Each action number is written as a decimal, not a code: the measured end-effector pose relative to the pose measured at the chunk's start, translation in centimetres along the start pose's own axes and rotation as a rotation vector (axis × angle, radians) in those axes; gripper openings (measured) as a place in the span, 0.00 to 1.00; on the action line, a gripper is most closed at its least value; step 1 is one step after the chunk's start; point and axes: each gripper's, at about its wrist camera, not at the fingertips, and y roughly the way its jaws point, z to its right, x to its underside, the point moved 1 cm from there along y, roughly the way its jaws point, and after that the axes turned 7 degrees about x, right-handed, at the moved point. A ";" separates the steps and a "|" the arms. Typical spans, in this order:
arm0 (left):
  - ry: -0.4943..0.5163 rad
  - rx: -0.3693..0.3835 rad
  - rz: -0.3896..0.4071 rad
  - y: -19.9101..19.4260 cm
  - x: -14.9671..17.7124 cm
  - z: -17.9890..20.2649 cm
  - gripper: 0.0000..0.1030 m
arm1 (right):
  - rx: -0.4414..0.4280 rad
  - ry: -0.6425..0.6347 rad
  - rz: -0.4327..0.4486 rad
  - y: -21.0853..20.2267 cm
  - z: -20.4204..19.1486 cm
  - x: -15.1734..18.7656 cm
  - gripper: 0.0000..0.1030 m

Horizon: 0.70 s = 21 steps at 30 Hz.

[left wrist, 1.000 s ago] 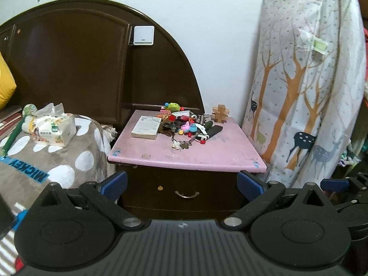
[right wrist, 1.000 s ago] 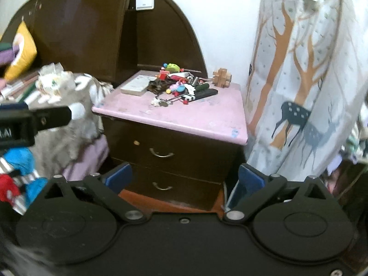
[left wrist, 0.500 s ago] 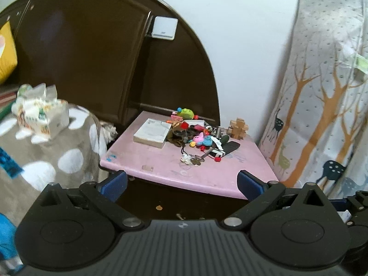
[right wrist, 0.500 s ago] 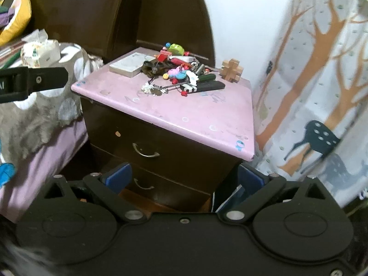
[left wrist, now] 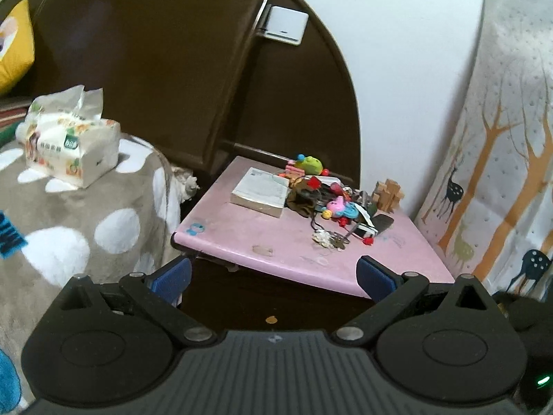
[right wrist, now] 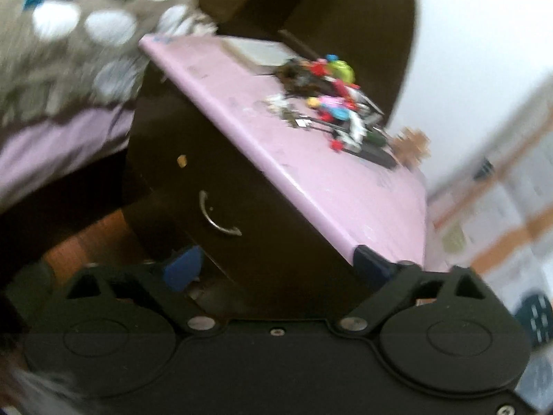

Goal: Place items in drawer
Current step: 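Hook the right gripper on the top drawer handle and pull it open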

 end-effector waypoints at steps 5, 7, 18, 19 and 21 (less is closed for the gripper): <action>-0.021 0.002 -0.022 1.3 0.2 -2.0 0.99 | -0.039 -0.215 0.027 3.8 -3.3 -0.5 0.50; -0.029 0.003 -0.031 1.8 0.3 -2.7 0.99 | -0.060 -0.280 0.037 5.1 -4.5 -0.8 0.52; -0.100 0.015 -0.039 1.1 0.6 -4.7 0.99 | -0.126 -0.488 0.032 10.6 -8.3 -2.2 0.40; -0.101 0.016 -0.039 1.1 0.5 -4.8 0.99 | -0.131 -0.492 0.025 10.9 -8.3 -2.4 0.34; -0.101 0.018 -0.038 1.1 0.5 -5.0 0.99 | -0.134 -0.506 0.009 11.4 -8.5 -2.6 0.28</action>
